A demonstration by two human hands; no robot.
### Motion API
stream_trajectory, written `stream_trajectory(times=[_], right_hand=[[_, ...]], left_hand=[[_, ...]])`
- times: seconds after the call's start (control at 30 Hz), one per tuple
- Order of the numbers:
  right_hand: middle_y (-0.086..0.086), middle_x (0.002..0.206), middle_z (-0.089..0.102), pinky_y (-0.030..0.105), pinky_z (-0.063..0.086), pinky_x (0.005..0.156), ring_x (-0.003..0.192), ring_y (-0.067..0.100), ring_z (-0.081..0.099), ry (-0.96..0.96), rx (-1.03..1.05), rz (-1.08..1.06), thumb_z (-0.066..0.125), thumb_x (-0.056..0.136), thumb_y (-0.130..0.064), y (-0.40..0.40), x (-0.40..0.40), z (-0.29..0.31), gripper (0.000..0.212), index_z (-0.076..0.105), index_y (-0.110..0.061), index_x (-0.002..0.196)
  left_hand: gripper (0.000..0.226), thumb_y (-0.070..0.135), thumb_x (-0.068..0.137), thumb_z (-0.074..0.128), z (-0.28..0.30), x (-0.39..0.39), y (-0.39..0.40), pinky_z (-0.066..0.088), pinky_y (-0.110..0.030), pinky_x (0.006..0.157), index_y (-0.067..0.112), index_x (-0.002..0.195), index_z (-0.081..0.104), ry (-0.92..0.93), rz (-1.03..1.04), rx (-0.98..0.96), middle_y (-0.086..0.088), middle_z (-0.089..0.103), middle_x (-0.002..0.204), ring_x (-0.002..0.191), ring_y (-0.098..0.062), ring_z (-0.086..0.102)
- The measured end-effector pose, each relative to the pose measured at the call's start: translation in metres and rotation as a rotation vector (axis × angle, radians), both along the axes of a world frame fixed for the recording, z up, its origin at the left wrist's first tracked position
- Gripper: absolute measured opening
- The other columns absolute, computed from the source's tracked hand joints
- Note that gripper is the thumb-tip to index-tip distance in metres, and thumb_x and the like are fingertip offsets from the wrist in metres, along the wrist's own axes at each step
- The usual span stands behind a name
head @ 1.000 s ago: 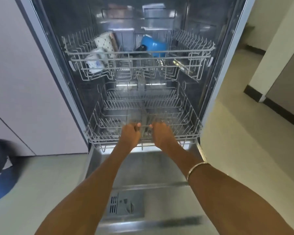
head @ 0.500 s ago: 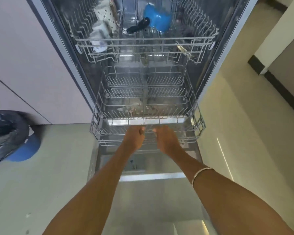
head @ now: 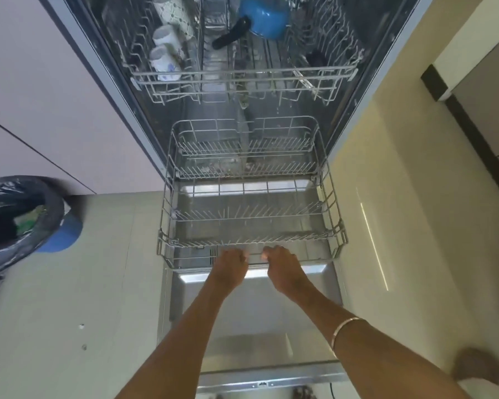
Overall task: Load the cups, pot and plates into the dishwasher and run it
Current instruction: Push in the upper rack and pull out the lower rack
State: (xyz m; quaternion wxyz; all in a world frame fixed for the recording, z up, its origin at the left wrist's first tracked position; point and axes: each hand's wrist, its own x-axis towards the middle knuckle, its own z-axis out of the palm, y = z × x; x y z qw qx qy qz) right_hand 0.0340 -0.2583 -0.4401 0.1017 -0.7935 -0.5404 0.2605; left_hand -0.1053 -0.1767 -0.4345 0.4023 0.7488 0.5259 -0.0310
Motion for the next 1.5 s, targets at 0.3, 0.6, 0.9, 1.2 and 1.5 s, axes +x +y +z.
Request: stream_trajectory(times=[0.3,0.6,0.9,1.2,1.5], right_hand=[[0.009,0.116,0.063,0.033,0.041,0.093,0.114,0.026,0.055,0.076,-0.142,0.055,0.042,0.089,0.003,-0.049,-0.019,0.008,0.040,0.059,-0.015,0.121],[0.007,0.115,0.060,0.030,0.044,0.086,0.106,0.024,0.060,0.076,-0.127,0.051,0.048,0.095,-0.006,-0.098,-0.041,0.010,0.036,0.054,-0.017,0.129],[0.008,0.113,0.065,0.027,0.043,0.086,0.106,0.024,0.059,0.143,-0.230,0.044,0.045,0.095,-0.002,-0.127,-0.050,0.010,0.033,0.061,-0.014,0.121],[0.019,0.134,0.050,0.036,0.045,0.101,0.121,0.033,0.054,0.227,-0.284,-0.149,0.046,0.101,-0.018,-0.119,-0.059,0.045,0.041,0.044,-0.006,0.140],[0.018,0.161,0.019,0.045,0.020,0.119,0.150,0.033,0.014,0.026,-0.396,0.107,0.033,0.105,-0.019,-0.147,-0.073,0.138,0.048,0.030,-0.001,0.149]], left_hand=[[0.035,0.007,0.100,0.034,0.011,-0.020,-0.050,0.045,-0.035,0.093,0.005,0.115,0.066,0.143,-0.088,-0.050,-0.019,0.068,0.115,0.112,-0.034,0.061],[0.036,0.006,0.095,0.042,0.009,-0.044,-0.094,0.047,-0.039,0.095,0.009,0.119,0.068,0.165,-0.154,-0.082,-0.019,0.069,0.113,0.108,-0.037,0.062],[0.038,0.004,0.096,0.042,0.015,-0.053,-0.128,0.041,-0.036,0.102,0.006,0.125,0.067,0.158,-0.093,-0.150,-0.019,0.065,0.126,0.120,-0.035,0.057],[0.038,0.019,0.105,0.036,0.034,-0.069,-0.139,0.035,-0.044,0.112,0.004,0.139,0.044,0.201,-0.115,-0.077,-0.018,0.049,0.141,0.133,-0.034,0.044],[0.054,0.029,0.107,0.024,0.125,-0.078,-0.153,0.016,-0.042,0.123,0.001,0.153,0.026,0.303,-0.264,-0.061,-0.017,0.026,0.160,0.150,-0.029,0.022]])
